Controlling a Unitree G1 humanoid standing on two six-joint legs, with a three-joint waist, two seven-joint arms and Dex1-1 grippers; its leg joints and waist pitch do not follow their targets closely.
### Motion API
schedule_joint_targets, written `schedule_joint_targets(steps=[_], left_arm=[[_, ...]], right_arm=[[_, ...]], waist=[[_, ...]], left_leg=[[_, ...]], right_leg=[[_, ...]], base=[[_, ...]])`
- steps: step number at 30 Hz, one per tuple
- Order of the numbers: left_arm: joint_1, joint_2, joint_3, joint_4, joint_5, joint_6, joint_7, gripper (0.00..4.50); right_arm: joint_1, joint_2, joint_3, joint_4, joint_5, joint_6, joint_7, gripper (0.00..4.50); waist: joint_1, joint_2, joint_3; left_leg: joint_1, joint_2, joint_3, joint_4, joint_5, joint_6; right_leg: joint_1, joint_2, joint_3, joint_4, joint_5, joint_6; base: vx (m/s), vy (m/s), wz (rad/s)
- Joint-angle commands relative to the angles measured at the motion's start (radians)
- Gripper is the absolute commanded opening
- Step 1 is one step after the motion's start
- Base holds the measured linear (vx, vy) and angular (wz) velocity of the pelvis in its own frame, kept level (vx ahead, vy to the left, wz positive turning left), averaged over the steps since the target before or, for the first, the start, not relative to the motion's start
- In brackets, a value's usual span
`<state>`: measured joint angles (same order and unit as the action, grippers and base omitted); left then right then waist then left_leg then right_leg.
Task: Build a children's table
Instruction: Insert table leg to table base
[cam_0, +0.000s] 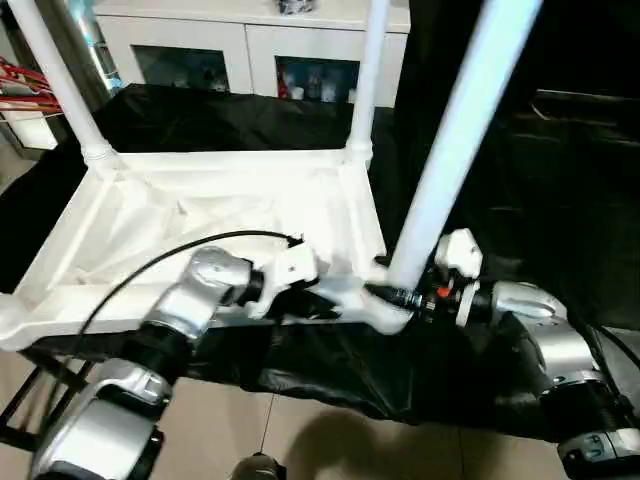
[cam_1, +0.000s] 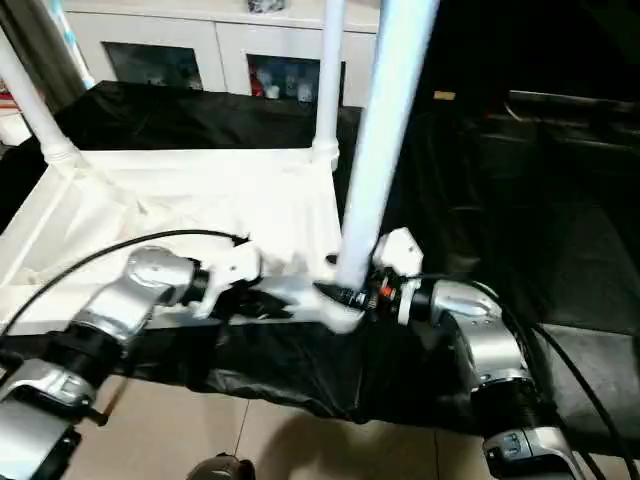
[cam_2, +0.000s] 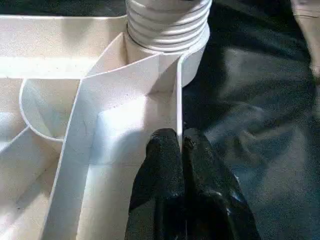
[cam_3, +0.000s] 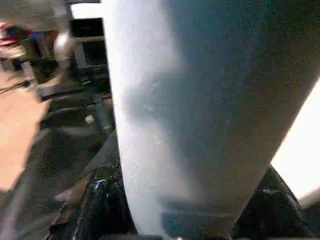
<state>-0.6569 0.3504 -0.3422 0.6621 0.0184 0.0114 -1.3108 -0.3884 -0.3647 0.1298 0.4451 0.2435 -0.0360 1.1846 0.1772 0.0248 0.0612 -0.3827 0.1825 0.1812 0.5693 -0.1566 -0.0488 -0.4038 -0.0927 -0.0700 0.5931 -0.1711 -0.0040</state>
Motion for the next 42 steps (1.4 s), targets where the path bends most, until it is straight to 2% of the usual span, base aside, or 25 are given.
schedule_joint_targets(steps=[1,7,15,16,17,19,20,21,22,23,24,26,27,30,31,32,34,35,37,40,42], left_arm=[[-0.058,0.014,-0.006,0.006,-0.007,-0.035,-0.034,0.00],[-0.100,0.024,-0.006,0.069,0.010,-0.061,-0.056,0.00],[-0.114,0.026,0.000,0.096,0.011,-0.072,-0.062,0.00],[-0.124,0.014,0.012,0.115,0.017,-0.064,-0.005,0.00],[-0.124,0.014,0.012,0.115,0.017,-0.064,-0.005,0.00],[-0.137,-0.013,0.039,0.135,0.018,-0.032,0.094,0.00],[-0.139,-0.022,0.047,0.137,0.018,-0.024,0.123,0.00],[-0.140,-0.032,0.056,0.138,0.017,-0.015,0.152,0.00],[-0.140,-0.051,0.070,0.131,0.023,0.009,0.222,0.00],[-0.140,-0.051,0.070,0.131,0.023,0.010,0.224,0.00],[-0.135,-0.071,0.082,0.118,0.029,0.033,0.288,0.00],[-0.112,-0.135,0.118,0.052,0.051,0.125,0.487,0.00],[-0.112,-0.135,0.118,0.052,0.051,0.125,0.487,0.00],[-0.092,-0.188,0.140,0.006,0.058,0.190,0.602,0.00],[-0.086,-0.211,0.145,-0.006,0.060,0.204,0.639,0.00],[-0.082,-0.226,0.148,-0.013,0.062,0.213,0.663,0.00],[-0.072,-0.248,0.139,-0.021,0.069,0.211,0.681,0.00],[-0.070,-0.251,0.137,-0.024,0.070,0.213,0.683,0.00],[-0.061,-0.256,0.128,-0.039,0.073,0.221,0.678,0.00],[-0.052,-0.250,0.115,-0.060,0.067,0.225,0.649,0.00],[-0.039,-0.241,0.103,-0.090,0.068,0.236,0.625,0.00]], right_arm=[[0.068,-0.009,0.113,0.086,-0.072,0.028,0.060,1.94],[0.067,-0.004,0.120,0.093,-0.080,0.006,0.083,1.94],[0.069,0.002,0.115,0.098,-0.073,-0.004,0.081,1.94],[0.054,0.027,0.085,0.126,-0.064,0.004,0.021,1.94],[0.054,0.027,0.085,0.126,-0.064,0.004,0.021,1.94],[0.024,0.067,0.040,0.177,-0.065,0.002,-0.099,1.94],[0.016,0.079,0.026,0.192,-0.064,0.002,-0.134,1.94],[0.007,0.091,0.013,0.208,-0.062,0.002,-0.170,1.94],[-0.015,0.118,-0.017,0.248,-0.061,-0.016,-0.251,1.94],[-0.015,0.118,-0.017,0.250,-0.061,-0.016,-0.253,1.94],[-0.037,0.145,-0.048,0.289,-0.054,-0.023,-0.331,1.94],[-0.100,0.202,-0.097,0.410,-0.069,-0.048,-0.556,1.94],[-0.100,0.202,-0.097,0.410,-0.069,-0.048,-0.556,1.94],[-0.130,0.235,-0.112,0.469,-0.076,-0.052,-0.651,1.94],[-0.141,0.248,-0.116,0.488,-0.080,-0.061,-0.679,1.94],[-0.148,0.257,-0.119,0.500,-0.083,-0.068,-0.698,1.94],[-0.161,0.281,-0.122,0.519,-0.090,-0.076,-0.715,1.94],[-0.164,0.284,-0.123,0.525,-0.093,-0.080,-0.718,1.94],[-0.175,0.298,-0.121,0.548,-0.103,-0.093,-0.717,1.94],[-0.181,0.305,-0.115,0.560,-0.103,-0.092,-0.698,1.94],[-0.189,0.308,-0.107,0.572,-0.108,-0.088,-0.684,1.94]], waist=[[-0.005,0.000,-0.053],[-0.007,0.001,-0.051],[-0.007,0.001,-0.054],[-0.006,-0.001,-0.056],[-0.006,-0.001,-0.056],[-0.011,0.000,-0.048],[-0.015,-0.002,-0.044],[-0.017,-0.006,-0.046],[-0.018,-0.004,-0.044],[-0.021,-0.004,-0.046],[-0.022,-0.005,-0.045],[-0.038,-0.004,-0.046],[-0.041,-0.003,-0.048],[-0.043,-0.004,-0.052],[-0.042,-0.007,-0.057],[-0.041,-0.007,-0.057],[-0.040,-0.009,-0.057],[-0.040,-0.009,-0.057],[-0.039,-0.008,-0.060],[-0.039,-0.005,-0.063],[-0.041,-0.007,-0.061]], left_leg=[[0.020,0.053,-0.020,-0.076,-0.344,0.036],[0.022,0.055,-0.022,-0.081,-0.384,0.017],[0.021,0.057,-0.022,-0.082,-0.375,0.017],[0.021,0.057,-0.022,-0.081,-0.374,0.016],[0.021,0.057,-0.022,-0.081,-0.374,0.016],[0.028,0.056,-0.024,-0.087,-0.443,-0.006],[0.037,0.054,-0.030,-0.087,-0.486,-0.022],[0.038,0.055,-0.032,-0.089,-0.487,-0.029],[0.038,0.054,-0.036,-0.090,-0.495,-0.031],[0.037,0.055,-0.037,-0.090,-0.494,-0.035],[0.038,0.055,-0.039,-0.092,-0.496,-0.036],[0.036,0.055,-0.042,-0.093,-0.511,-0.056],[0.038,0.054,-0.042,-0.093,-0.513,-0.059],[0.030,0.050,-0.035,-0.092,-0.459,-0.029],[0.023,0.050,-0.030,-0.090,-0.400,-0.012],[0.024,0.049,-0.027,-0.089,-0.390,-0.006],[0.023,0.046,-0.021,-0.085,-0.359,0.013],[0.023,0.046,-0.021,-0.085,-0.359,0.013],[0.019,0.046,-0.021,-0.083,-0.328,0.023],[0.019,0.045,-0.019,-0.081,-0.296,0.038],[0.017,0.045,-0.019,-0.081,-0.294,0.043]], right_leg=[[0.038,-0.067,0.043,-0.074,-0.286,-0.214],[0.038,-0.070,0.045,-0.079,-0.338,-0.209],[0.039,-0.071,0.046,-0.075,-0.312,-0.220],[0.040,-0.073,0.045,-0.075,-0.323,-0.221],[0.040,-0.073,0.045,-0.075,-0.323,-0.221],[0.032,-0.077,0.045,-0.087,-0.436,-0.204],[0.029,-0.081,0.044,-0.096,-0.524,-0.182],[0.031,-0.084,0.045,-0.097,-0.548,-0.172],[0.029,-0.087,0.045,-0.104,-0.597,-0.150],[0.028,-0.088,0.045,-0.104,-0.607,-0.139],[0.028,-0.087,0.043,-0.107,-0.611,-0.135],[0.026,-0.084,0.039,-0.102,-0.588,-0.147],[0.025,-0.085,0.039,-0.102,-0.583,-0.150],[0.033,-0.080,0.040,-0.104,-0.511,-0.155],[0.039,-0.076,0.042,-0.094,-0.409,-0.176],[0.037,-0.073,0.042,-0.095,-0.389,-0.180],[0.038,-0.069,0.043,-0.090,-0.329,-0.195],[0.038,-0.069,0.043,-0.090,-0.329,-0.195],[0.043,-0.069,0.042,-0.084,-0.293,-0.203],[0.046,-0.066,0.042,-0.079,-0.234,-0.216],[0.048,-0.066,0.041,-0.079,-0.234,-0.219]], base=[[0.000,0.000,0.00],[0.000,0.000,0.00],[0.000,0.000,0.00],[0.000,0.000,0.00],[0.000,0.000,0.00],[0.000,0.000,0.00],[0.000,0.000,0.00],[0.000,0.000,0.00],[0.000,0.000,0.00],[0.000,0.000,0.00],[0.000,0.000,0.00],[0.000,0.000,0.00],[0.000,0.000,0.00],[0.000,0.000,0.00],[0.000,0.000,0.00],[0.000,0.000,0.00],[0.000,0.000,0.00],[0.000,0.000,0.00],[0.000,0.000,0.00],[0.000,0.000,0.00],[0.000,0.000,0.00]])
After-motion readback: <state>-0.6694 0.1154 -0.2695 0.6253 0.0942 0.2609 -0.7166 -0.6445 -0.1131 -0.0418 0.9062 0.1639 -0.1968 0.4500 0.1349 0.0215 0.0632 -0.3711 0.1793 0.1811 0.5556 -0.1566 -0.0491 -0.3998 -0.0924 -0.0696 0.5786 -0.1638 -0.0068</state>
